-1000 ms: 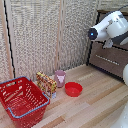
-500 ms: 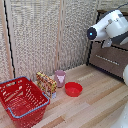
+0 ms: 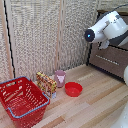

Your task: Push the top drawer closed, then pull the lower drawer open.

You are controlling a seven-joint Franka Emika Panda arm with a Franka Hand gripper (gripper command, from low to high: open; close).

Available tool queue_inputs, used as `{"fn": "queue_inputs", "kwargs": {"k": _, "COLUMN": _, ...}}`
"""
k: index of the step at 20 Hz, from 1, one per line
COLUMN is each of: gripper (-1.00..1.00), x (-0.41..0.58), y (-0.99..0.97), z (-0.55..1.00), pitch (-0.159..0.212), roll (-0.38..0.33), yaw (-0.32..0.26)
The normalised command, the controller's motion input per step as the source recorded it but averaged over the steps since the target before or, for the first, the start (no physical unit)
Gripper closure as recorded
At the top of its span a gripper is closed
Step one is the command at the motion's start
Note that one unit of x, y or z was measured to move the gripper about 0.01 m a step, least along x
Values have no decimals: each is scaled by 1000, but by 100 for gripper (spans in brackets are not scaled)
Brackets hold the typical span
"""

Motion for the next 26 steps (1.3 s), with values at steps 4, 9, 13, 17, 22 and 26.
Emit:
{"fn": "queue_inputs", "kwargs": {"k": 4, "gripper": -100, "x": 174, "y": 200, "z": -191, "pitch": -58, "roll": 81, "yaw": 25}}
{"fn": "queue_inputs", "kwargs": {"k": 9, "gripper": -100, "x": 184, "y": 185, "z": -317, "pitch": -67, "roll": 54, "yaw": 6}}
{"fn": "queue_inputs", "kwargs": {"k": 13, "gripper": -100, "x": 199, "y": 213, "z": -459, "pitch": -54, "roll": 27, "yaw": 0}}
{"fn": "queue_inputs", "kwargs": {"k": 17, "gripper": -100, "x": 181, "y": 225, "z": -552, "pitch": -23, "roll": 0, "yaw": 4}}
{"fn": "queue_inputs", "kwargs": {"k": 22, "gripper": -100, "x": 125, "y": 187, "z": -454, "pitch": 0, "roll": -31, "yaw": 5}}
{"fn": "queue_inputs", "kwargs": {"k": 26, "gripper": -100, "x": 103, "y": 44, "z": -327, "pitch": 18, "roll": -67, "yaw": -7}}
